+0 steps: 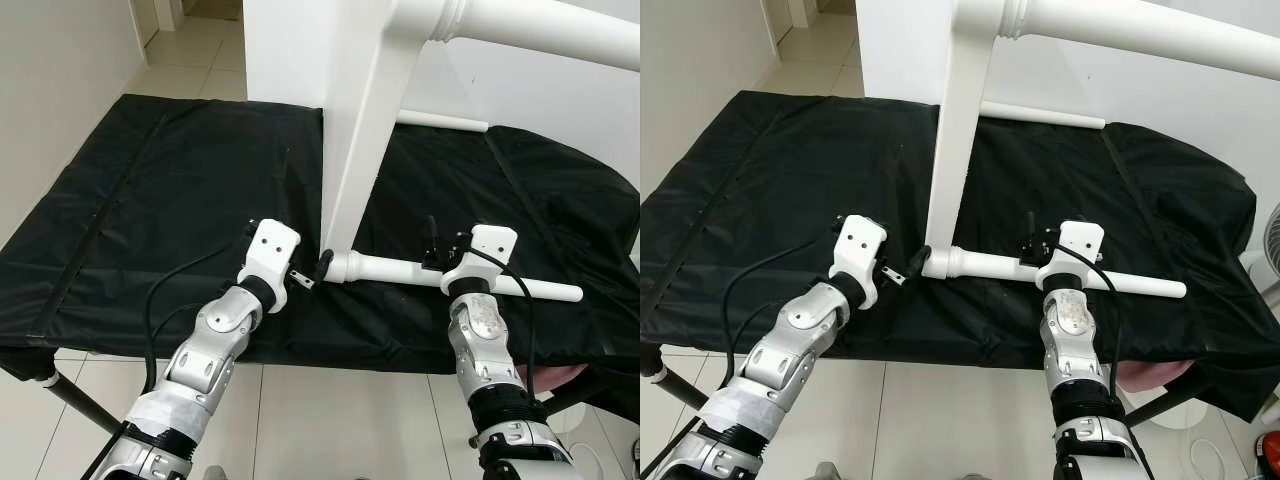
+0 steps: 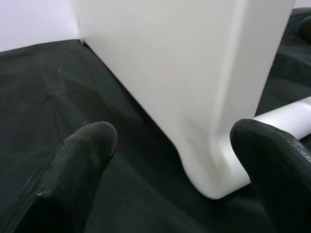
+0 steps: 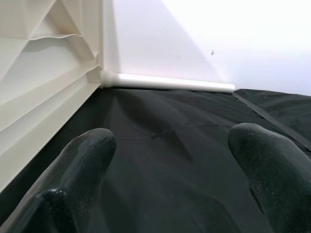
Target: Building children table
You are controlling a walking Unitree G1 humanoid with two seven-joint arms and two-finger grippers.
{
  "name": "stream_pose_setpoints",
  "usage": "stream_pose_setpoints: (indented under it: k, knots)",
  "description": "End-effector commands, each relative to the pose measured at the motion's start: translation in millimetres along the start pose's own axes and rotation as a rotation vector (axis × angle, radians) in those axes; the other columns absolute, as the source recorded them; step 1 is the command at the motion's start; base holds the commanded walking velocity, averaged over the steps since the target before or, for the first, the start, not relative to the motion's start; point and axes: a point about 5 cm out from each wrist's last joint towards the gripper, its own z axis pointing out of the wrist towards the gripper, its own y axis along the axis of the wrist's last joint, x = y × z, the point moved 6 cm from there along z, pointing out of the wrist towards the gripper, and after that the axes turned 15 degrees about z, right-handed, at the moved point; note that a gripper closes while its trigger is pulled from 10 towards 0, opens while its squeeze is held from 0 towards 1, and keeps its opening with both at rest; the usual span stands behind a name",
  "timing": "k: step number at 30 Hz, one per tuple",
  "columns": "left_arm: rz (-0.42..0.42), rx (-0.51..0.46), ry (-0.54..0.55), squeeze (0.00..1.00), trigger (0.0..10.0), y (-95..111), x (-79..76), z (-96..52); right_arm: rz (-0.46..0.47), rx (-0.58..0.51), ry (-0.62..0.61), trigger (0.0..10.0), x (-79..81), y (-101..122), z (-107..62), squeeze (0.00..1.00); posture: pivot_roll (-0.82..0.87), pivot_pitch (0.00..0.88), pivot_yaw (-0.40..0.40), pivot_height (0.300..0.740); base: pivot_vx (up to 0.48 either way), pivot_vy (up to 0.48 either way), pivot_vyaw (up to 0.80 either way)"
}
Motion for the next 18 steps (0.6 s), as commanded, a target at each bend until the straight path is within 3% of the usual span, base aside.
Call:
stream_pose_setpoints:
  k: [1, 8, 18]
  knots:
    - [-0.013, -0.008, -0.070, 0.00, 10.0, 2, -14.3, 1.4, -0.018, 0.013, 0.003, 10.0, -1.1, -2, -1.5, 0.00, -0.02, 0.000, -0.059, 0.740, 0.000, 0.000, 0.00]
    - [-0.047, 0.018, -0.115, 0.00, 10.0, 2, -30.9, 13.4, -0.021, 0.002, -0.021, 10.0, -6.2, 1, -0.3, 0.00, -0.03, 0.000, -0.041, 0.740, 0.000, 0.000, 0.00]
    - [-0.104, 0.084, -0.064, 0.00, 10.0, 0, -26.8, 32.8, -0.027, -0.007, -0.049, 10.0, -11.0, 3, -1.1, 0.00, -0.04, 0.000, -0.035, 0.740, 0.000, 0.000, 0.00]
